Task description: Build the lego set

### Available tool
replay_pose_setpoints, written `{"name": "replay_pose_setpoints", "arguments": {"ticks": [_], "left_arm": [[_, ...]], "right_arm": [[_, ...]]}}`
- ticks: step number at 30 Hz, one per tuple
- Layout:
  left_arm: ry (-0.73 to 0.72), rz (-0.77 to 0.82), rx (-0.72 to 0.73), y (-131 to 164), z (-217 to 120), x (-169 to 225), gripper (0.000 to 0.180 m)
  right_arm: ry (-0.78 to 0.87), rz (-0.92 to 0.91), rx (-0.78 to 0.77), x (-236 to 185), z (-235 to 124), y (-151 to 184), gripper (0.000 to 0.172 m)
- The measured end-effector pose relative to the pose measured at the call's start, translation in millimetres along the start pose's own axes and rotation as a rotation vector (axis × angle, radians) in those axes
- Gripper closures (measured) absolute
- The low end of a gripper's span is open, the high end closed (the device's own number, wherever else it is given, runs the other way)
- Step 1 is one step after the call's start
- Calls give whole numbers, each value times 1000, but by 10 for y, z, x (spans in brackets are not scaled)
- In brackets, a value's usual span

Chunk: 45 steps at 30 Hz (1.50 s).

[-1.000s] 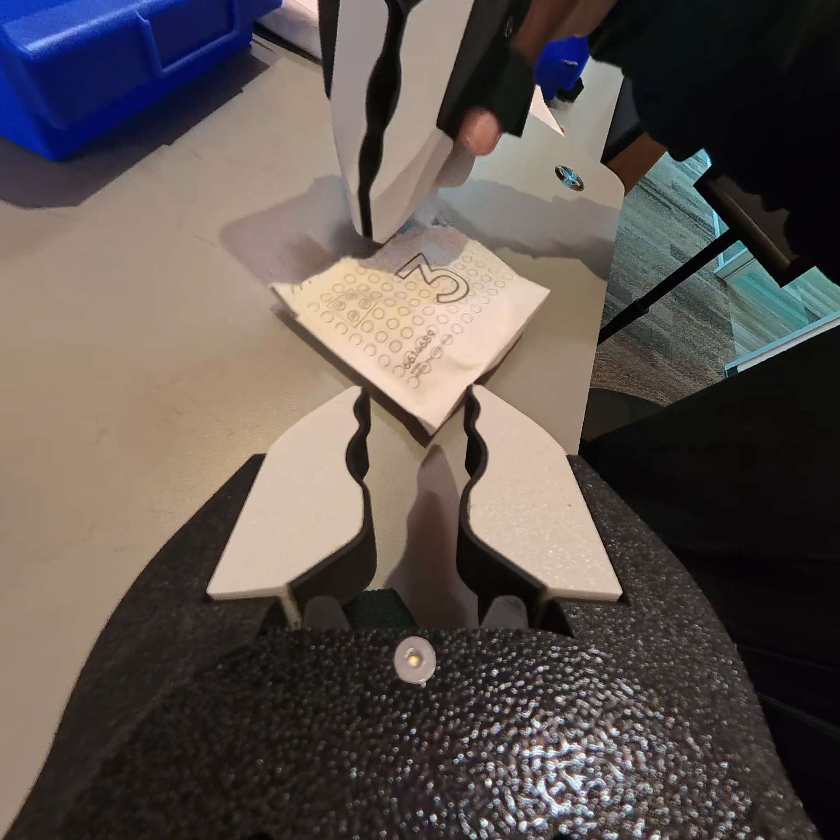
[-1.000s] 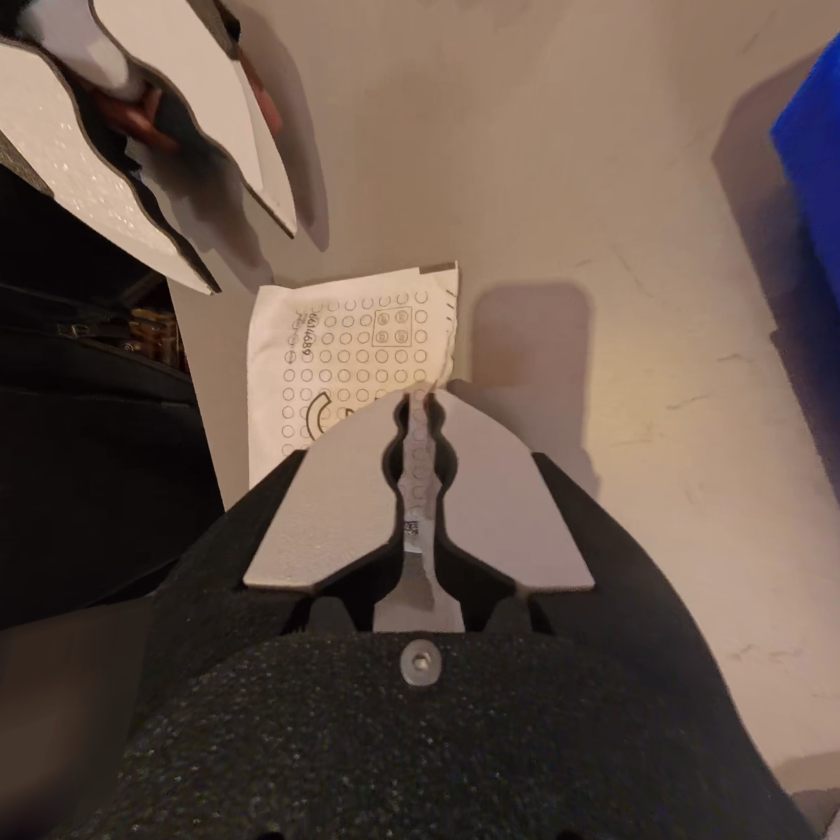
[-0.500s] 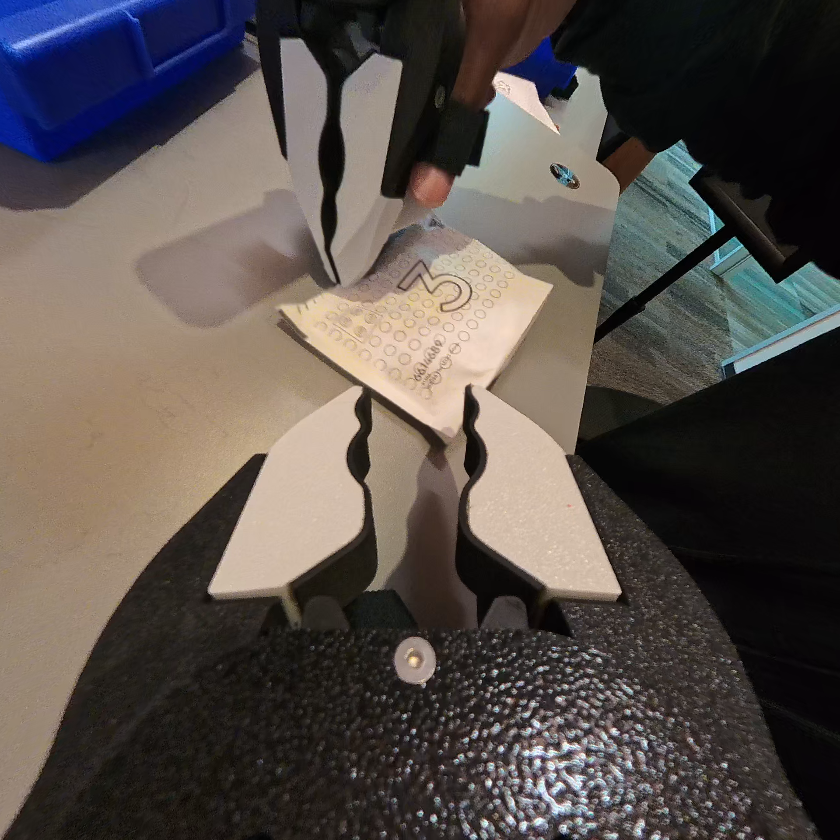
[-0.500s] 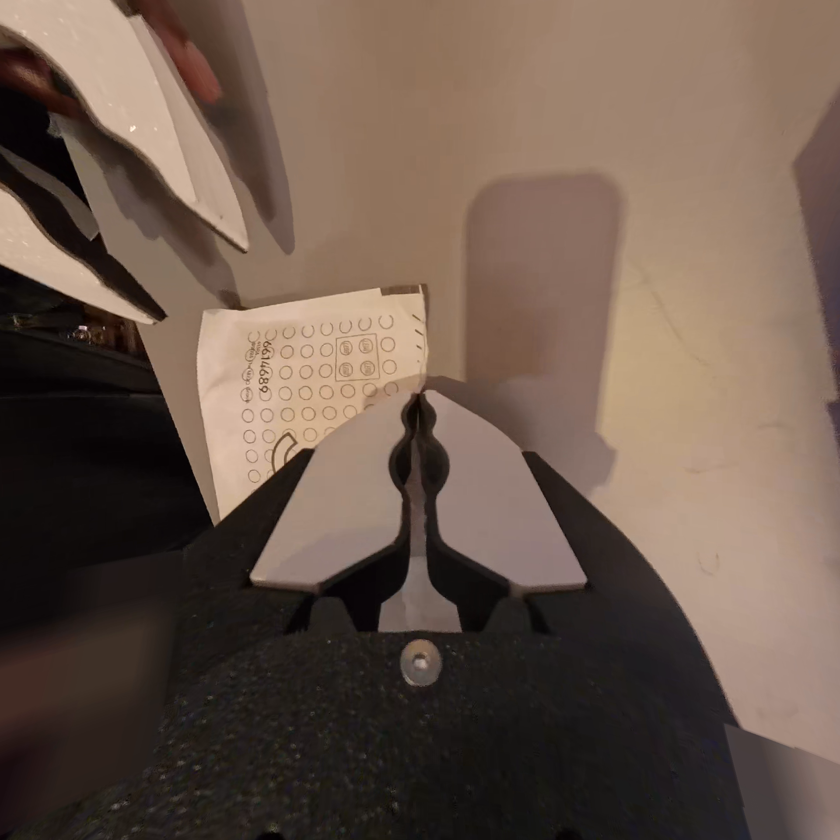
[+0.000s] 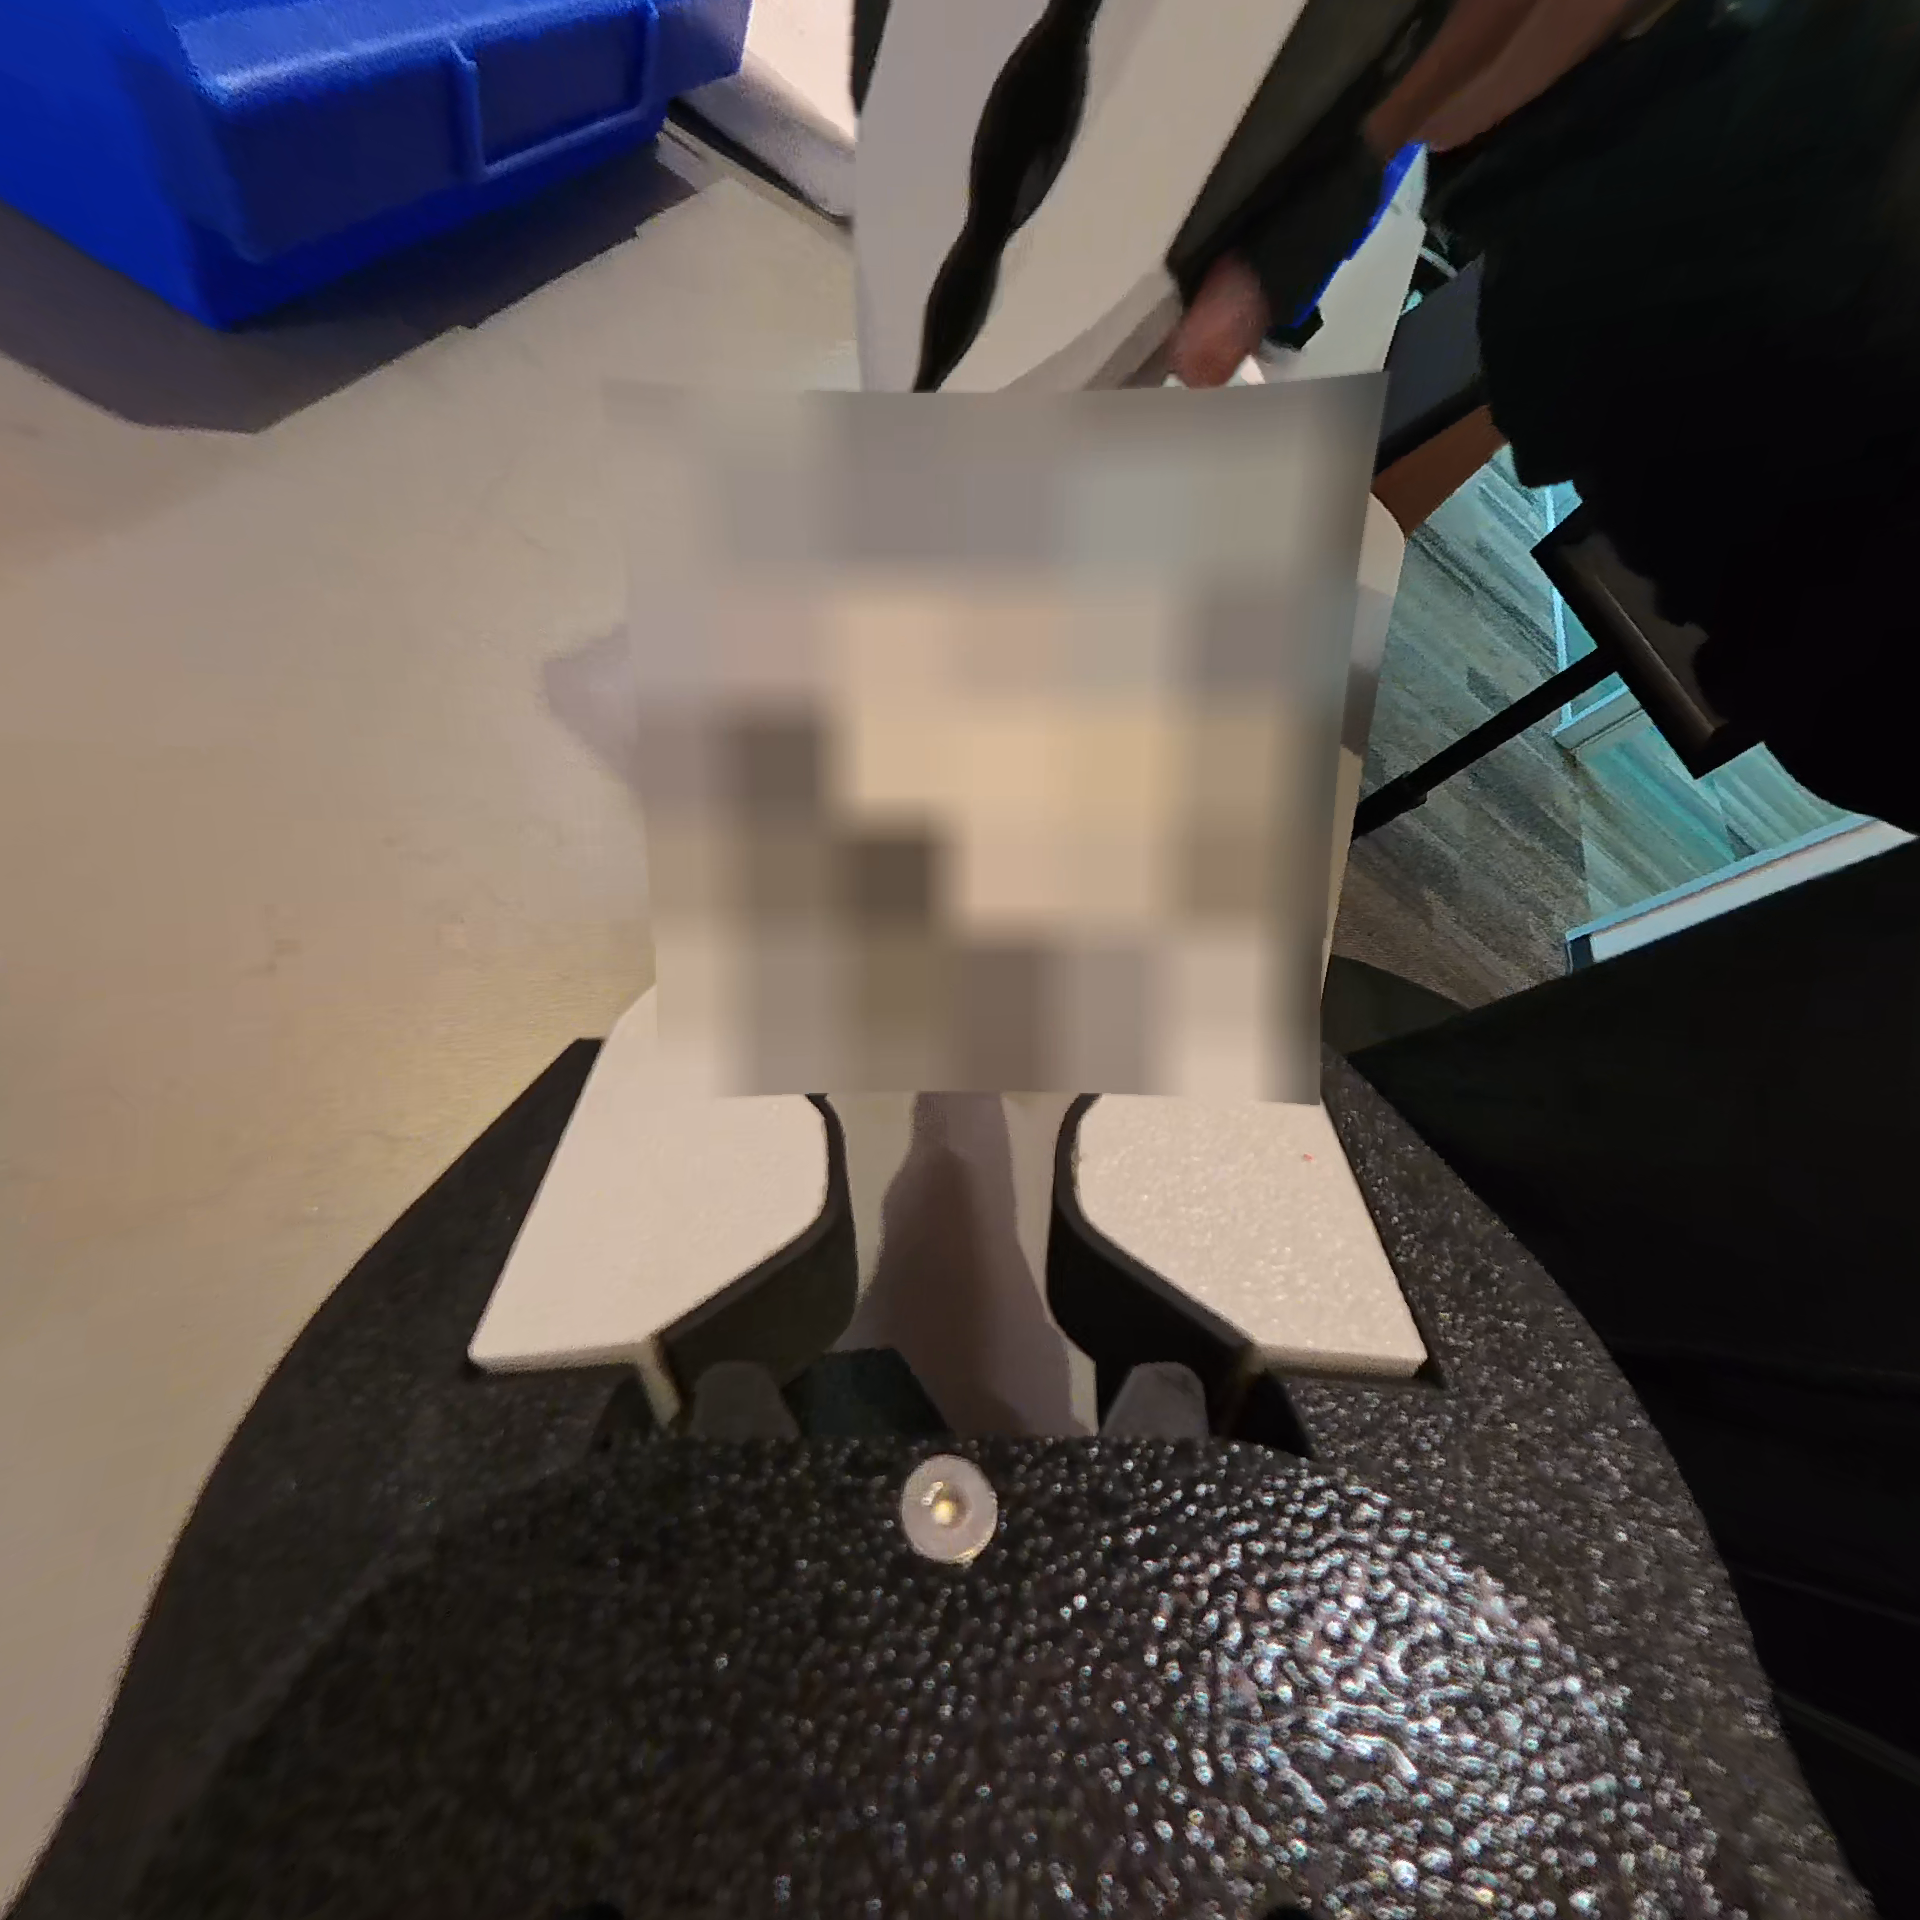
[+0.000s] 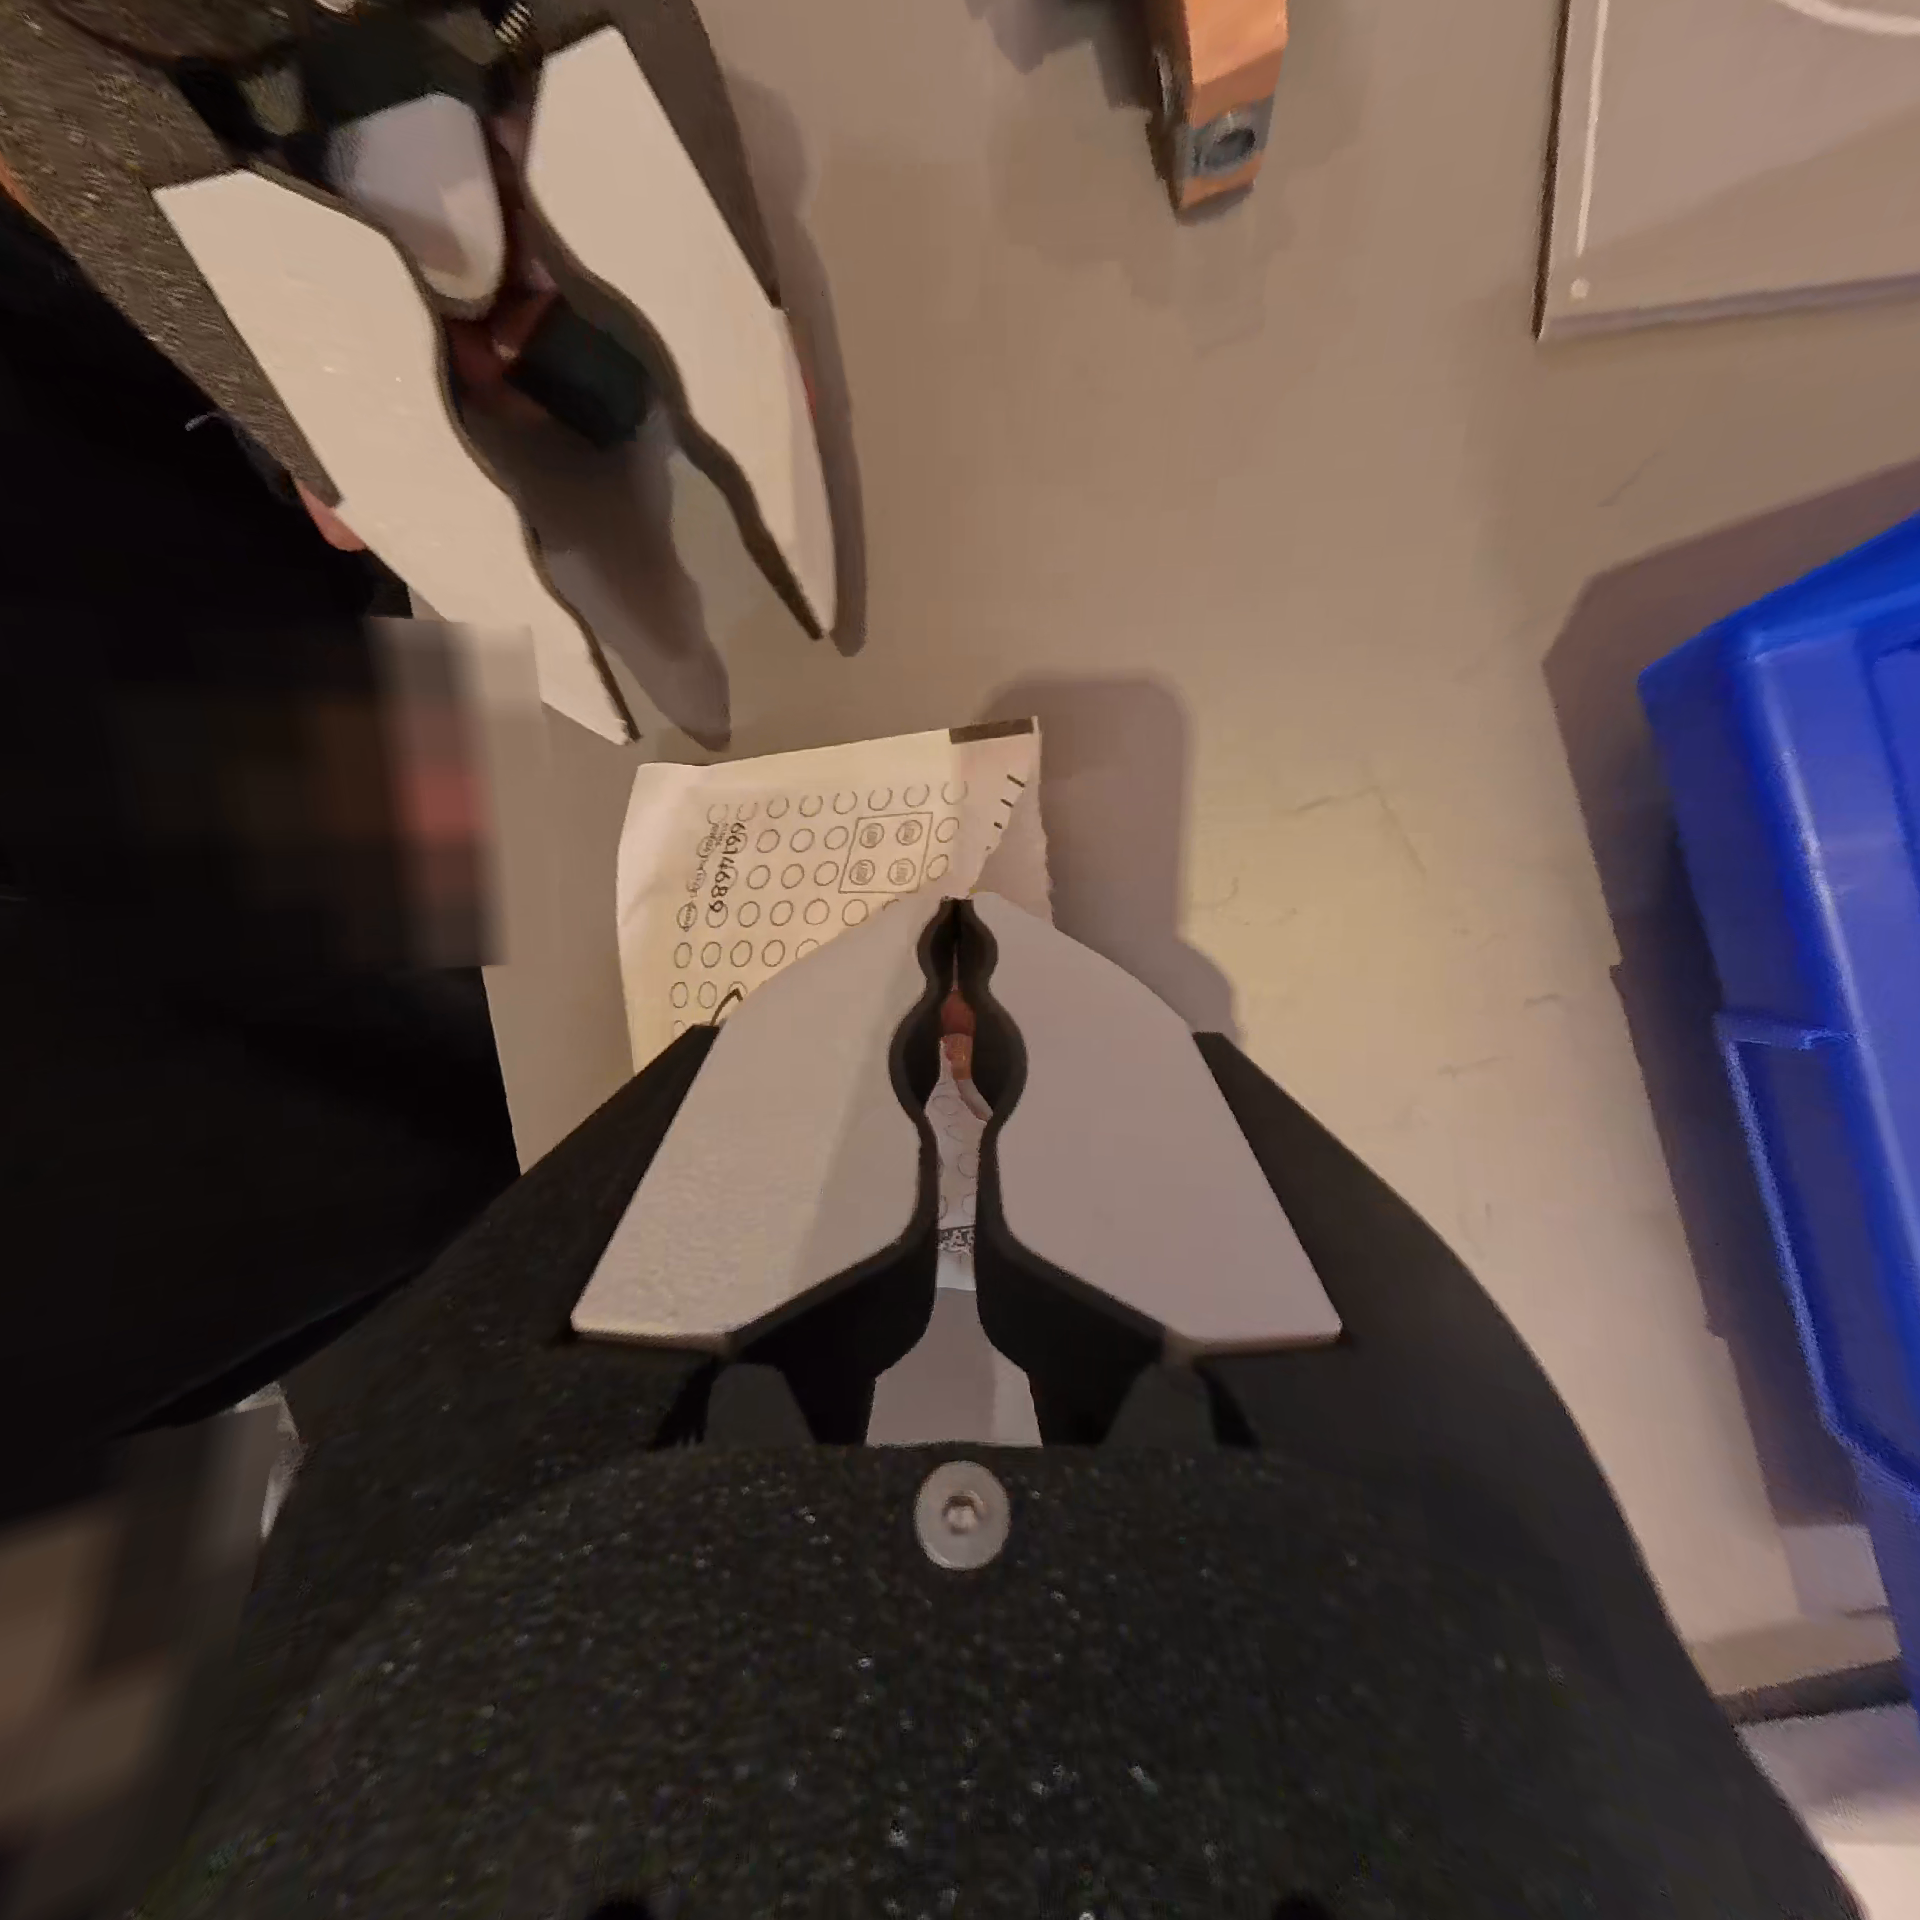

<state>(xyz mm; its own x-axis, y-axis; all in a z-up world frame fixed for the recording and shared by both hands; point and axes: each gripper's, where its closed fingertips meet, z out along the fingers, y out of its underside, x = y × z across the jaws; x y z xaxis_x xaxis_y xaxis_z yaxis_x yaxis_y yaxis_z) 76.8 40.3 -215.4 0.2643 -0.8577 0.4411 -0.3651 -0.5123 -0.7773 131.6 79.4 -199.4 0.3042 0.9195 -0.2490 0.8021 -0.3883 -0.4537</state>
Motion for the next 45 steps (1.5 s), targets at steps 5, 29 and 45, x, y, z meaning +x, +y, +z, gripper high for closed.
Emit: {"name": "replay_pose_setpoints", "arguments": {"ticks": [5,29,45], "left_arm": [[33,-58,-23,-19,73,-13,127],[-7,4,-76,61,153,22,125],[36,-47,-15,-13,86,15,120]], "right_arm": [[51,-55,51,-104,-105,-110,172],[-40,27,-294,127,420,204,134],[45,-42,-166,50,197,-14,172]]}}
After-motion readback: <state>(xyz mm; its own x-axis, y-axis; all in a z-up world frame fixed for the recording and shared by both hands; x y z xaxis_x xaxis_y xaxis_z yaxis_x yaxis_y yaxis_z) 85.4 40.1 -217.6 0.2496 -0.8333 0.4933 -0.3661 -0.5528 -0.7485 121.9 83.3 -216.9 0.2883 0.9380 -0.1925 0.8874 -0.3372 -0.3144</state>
